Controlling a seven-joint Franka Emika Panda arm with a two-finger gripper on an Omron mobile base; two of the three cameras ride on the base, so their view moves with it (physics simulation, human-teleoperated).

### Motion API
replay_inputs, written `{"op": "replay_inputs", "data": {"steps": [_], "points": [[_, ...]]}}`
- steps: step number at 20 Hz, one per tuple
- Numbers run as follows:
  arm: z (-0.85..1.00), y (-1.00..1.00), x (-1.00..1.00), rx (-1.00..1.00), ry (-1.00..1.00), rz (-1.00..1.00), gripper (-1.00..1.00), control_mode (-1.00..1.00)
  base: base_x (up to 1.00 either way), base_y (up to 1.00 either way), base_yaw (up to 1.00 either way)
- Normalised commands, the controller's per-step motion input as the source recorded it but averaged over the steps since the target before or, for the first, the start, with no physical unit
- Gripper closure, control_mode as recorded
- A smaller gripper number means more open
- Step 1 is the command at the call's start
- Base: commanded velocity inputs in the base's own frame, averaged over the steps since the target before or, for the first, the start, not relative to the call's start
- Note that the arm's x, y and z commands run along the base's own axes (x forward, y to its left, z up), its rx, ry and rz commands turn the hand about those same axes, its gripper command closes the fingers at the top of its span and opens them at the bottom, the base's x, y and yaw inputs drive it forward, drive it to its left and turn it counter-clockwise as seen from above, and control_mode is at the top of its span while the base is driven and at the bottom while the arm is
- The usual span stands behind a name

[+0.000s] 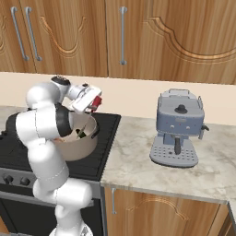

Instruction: Put the cucumber and onion in the pot. Retrieve the spatula and lightly stir the vegetables in the pot.

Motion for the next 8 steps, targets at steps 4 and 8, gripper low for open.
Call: {"op": "replay_inputs", "data": {"steps": [4,8], "points": [[0.23,-0.19,-0.19,0.00,-0.23,0.07,1.00,-1.00,0.00,0.00,0.00],[0.13,-0.45,-0.11,-0.01,-0.15,0.03,1.00,-1.00,0.00,0.00,0.00]]}}
